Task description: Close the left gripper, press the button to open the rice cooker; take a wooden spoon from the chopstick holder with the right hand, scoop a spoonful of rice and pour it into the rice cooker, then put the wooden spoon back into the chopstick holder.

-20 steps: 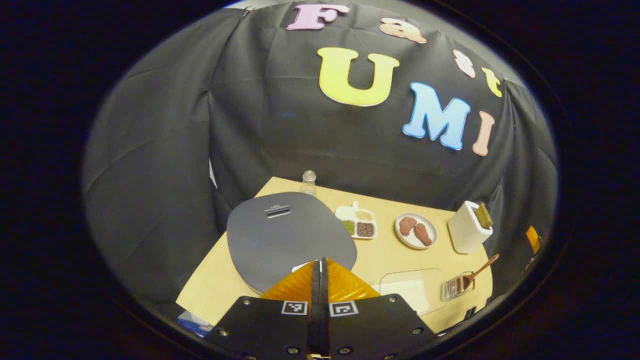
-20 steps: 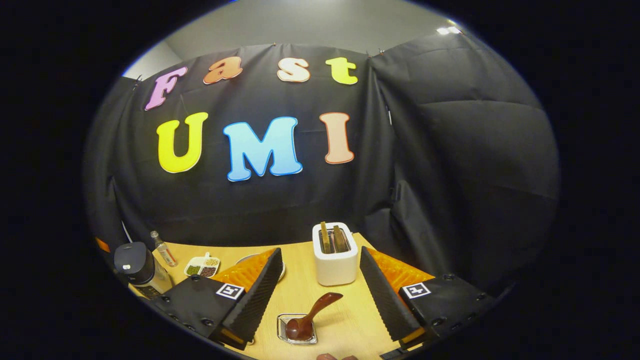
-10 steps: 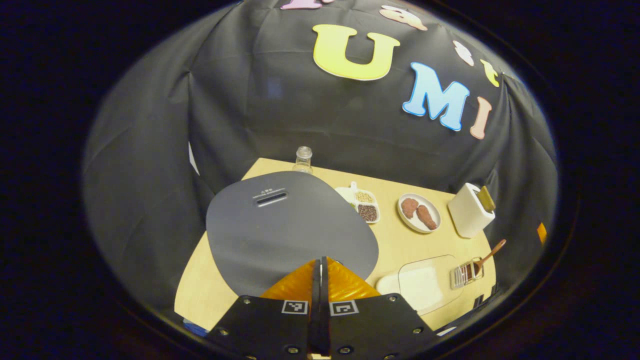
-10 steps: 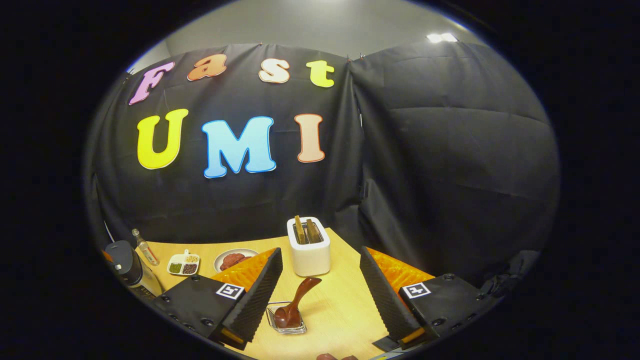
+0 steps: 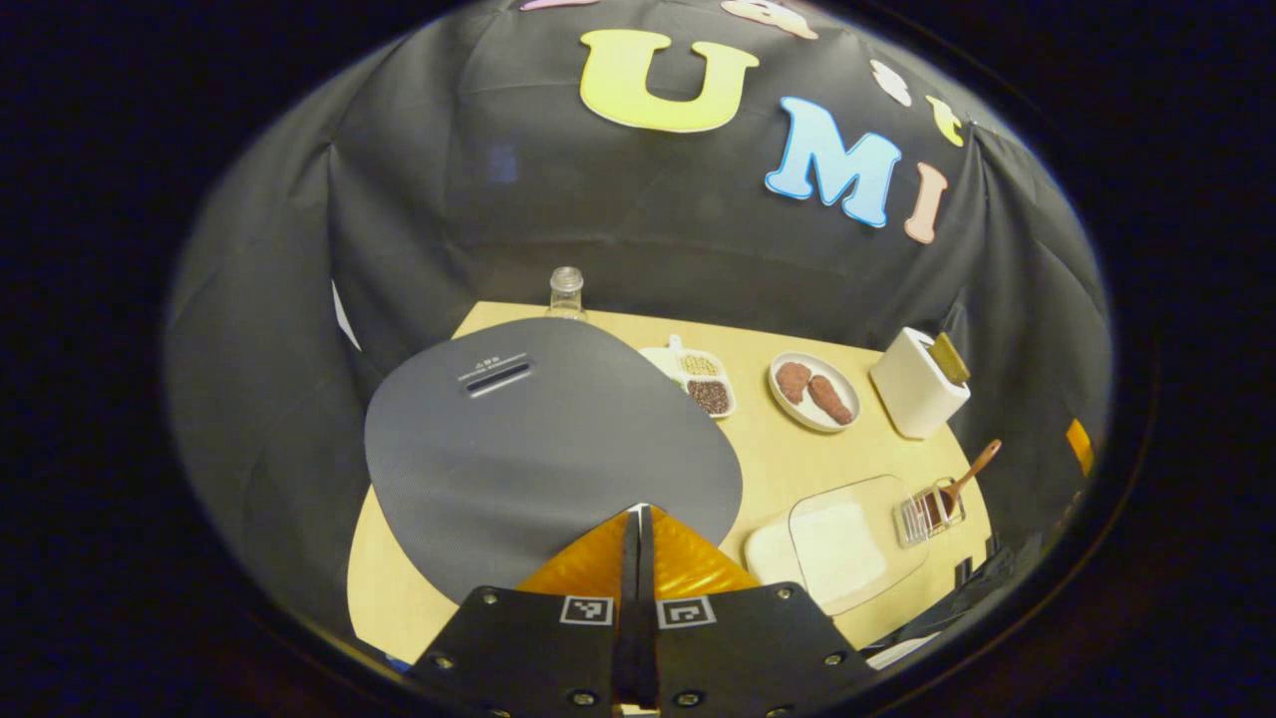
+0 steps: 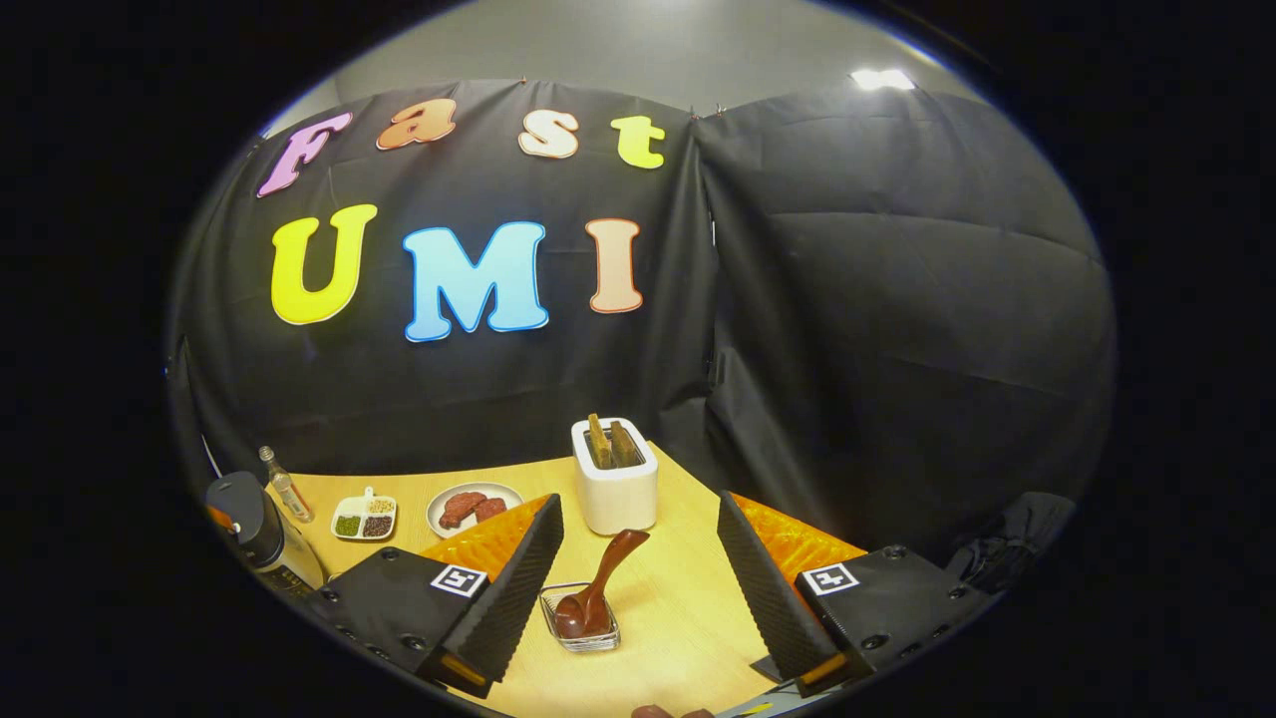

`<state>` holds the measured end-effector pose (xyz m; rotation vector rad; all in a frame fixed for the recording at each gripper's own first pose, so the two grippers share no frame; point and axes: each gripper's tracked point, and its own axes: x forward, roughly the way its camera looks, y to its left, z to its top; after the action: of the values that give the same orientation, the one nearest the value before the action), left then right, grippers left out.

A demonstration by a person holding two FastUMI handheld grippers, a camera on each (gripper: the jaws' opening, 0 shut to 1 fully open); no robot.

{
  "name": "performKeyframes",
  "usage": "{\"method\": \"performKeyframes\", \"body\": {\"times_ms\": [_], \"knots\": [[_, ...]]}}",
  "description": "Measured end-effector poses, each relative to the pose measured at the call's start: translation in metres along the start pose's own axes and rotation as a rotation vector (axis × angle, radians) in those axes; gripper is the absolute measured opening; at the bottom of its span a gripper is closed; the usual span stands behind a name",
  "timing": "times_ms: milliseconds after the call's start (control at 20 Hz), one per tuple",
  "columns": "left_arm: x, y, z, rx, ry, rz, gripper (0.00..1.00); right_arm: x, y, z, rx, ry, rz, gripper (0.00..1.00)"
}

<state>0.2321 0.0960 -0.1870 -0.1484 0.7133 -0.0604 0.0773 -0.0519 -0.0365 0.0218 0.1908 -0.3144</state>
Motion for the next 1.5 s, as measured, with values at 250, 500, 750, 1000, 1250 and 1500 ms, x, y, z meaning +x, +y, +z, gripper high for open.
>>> {"method": "performKeyframes", "body": {"times_ms": [250, 500, 750, 1000, 1250, 1500], "knots": [[0.003, 0.001, -0.007, -0.036, 0.043, -0.044, 0.02, -0.014, 0.016, -0.013, 0.005, 0.03, 0.001, 0.94], [0.003, -0.004, -0.002, 0.037, -0.004, -0.068, 0.02, -0.036, 0.006, -0.011, -0.012, -0.005, -0.041, 0.95], [-0.008, -0.004, 0.004, 0.009, -0.14, -0.041, 0.02, -0.052, -0.002, -0.022, 0.009, 0.002, -0.055, 0.99], [-0.072, -0.004, 0.07, 0.104, -0.397, 0.038, 0.02, -0.053, -0.004, -0.024, 0.015, 0.009, -0.05, 0.99], [-0.142, -0.012, 0.1, 0.136, -0.572, 0.028, 0.03, -0.051, 0.011, -0.021, 0.002, 0.005, -0.02, 0.99], [-0.152, -0.017, 0.08, 0.148, -0.588, -0.012, 0.24, -0.042, 0.016, -0.019, 0.0, 0.03, -0.002, 0.99]]}}
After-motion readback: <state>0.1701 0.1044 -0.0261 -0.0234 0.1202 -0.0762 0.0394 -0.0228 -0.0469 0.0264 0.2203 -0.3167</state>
